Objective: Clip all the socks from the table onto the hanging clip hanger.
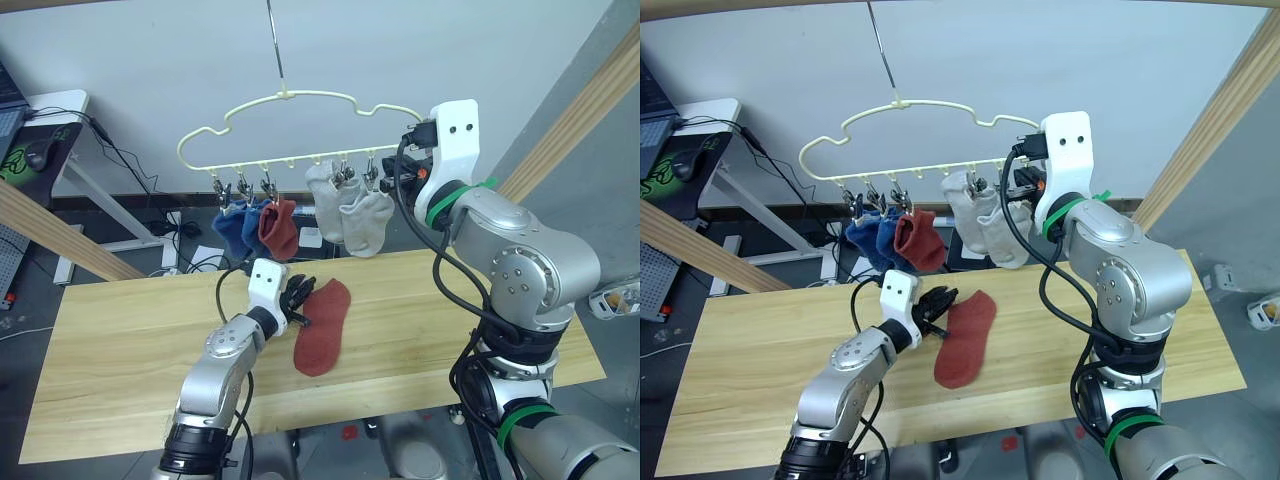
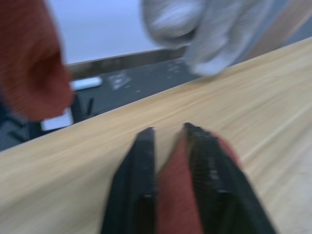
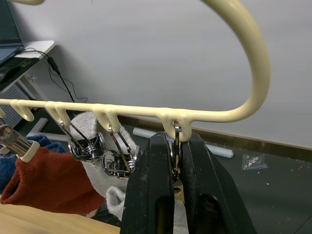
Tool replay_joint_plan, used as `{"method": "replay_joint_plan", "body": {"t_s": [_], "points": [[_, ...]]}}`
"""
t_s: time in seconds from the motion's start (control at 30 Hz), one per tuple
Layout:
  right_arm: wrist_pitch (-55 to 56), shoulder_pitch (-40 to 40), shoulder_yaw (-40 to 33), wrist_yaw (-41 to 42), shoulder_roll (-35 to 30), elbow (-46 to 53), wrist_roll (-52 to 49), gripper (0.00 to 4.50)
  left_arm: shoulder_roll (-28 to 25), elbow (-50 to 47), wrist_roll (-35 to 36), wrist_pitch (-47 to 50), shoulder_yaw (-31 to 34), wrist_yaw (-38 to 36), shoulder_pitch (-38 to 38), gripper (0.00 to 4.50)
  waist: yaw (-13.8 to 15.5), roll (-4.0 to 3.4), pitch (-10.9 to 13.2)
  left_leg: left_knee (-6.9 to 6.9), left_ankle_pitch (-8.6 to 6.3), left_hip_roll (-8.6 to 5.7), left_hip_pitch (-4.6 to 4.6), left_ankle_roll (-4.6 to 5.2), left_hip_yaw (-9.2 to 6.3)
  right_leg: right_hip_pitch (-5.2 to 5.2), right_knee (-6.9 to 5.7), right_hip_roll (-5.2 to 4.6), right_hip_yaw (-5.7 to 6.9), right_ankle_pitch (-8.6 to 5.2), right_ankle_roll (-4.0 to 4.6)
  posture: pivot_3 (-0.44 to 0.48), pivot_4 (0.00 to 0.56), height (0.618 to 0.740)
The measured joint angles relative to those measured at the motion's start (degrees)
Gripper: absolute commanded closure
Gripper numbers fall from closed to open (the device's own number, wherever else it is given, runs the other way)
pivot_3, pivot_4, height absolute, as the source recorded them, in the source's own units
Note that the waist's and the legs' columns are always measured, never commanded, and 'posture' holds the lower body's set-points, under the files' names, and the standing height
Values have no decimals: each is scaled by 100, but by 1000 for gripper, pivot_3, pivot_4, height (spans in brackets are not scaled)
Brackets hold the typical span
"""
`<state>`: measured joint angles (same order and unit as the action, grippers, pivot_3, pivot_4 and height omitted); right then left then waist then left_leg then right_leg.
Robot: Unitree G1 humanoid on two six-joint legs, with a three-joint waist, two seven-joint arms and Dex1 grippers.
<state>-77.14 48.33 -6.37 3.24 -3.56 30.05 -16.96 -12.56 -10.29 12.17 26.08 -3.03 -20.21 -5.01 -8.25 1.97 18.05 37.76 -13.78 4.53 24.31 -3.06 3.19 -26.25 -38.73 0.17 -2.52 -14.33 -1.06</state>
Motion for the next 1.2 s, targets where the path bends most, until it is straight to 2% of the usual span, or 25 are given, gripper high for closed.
{"method": "replay_joint_plan", "body": {"t_s": [0.13, 0.27, 0.6, 0.9, 1.2], "points": [[4, 0, 23, 0, 4, 0, 0, 4500, 59, -104, -171, 156, -169, 218, 238, 1202, 2, 0, 4, -5, -1, 0, 1, 1, -1, -1, 8, -1, 0, 0, 0, -218, 356, 740], [4, 0, 52, 0, 6, 1, 0, 4500, 339, -58, -216, 313, -284, 417, 97, 23, 7, 4, 26, -5, -1, -2, 2, 1, 0, -1, 10, -1, 1, 0, 0, -219, 356, 740], [4, -3, 102, 0, 26, 4, -1, 4500, 651, 545, -550, 636, -592, 818, -396, 23, -3, 5, 30, -30, -1, -2, 3, 2, 1, -3, 28, 3, -1, 1, 2, -230, 352, 740], [8, -5, 144, -2, 47, 11, -1, 4500, 768, 735, -840, 658, -1029, 820, -609, 23, -4, 5, 30, -82, 0, 1, 3, 0, 6, -3, 76, 2, 2, 14, 22, -236, 348, 740], [20, -16, 144, -46, 85, 11, 1, 4500, 507, 514, -1011, 851, -1376, 581, -456, 2033, -5, 4, 29, -80, 0, -1, 1, 0, 8, -1, 75, -9, 1, 12, 19, -235, 345, 740]]}}
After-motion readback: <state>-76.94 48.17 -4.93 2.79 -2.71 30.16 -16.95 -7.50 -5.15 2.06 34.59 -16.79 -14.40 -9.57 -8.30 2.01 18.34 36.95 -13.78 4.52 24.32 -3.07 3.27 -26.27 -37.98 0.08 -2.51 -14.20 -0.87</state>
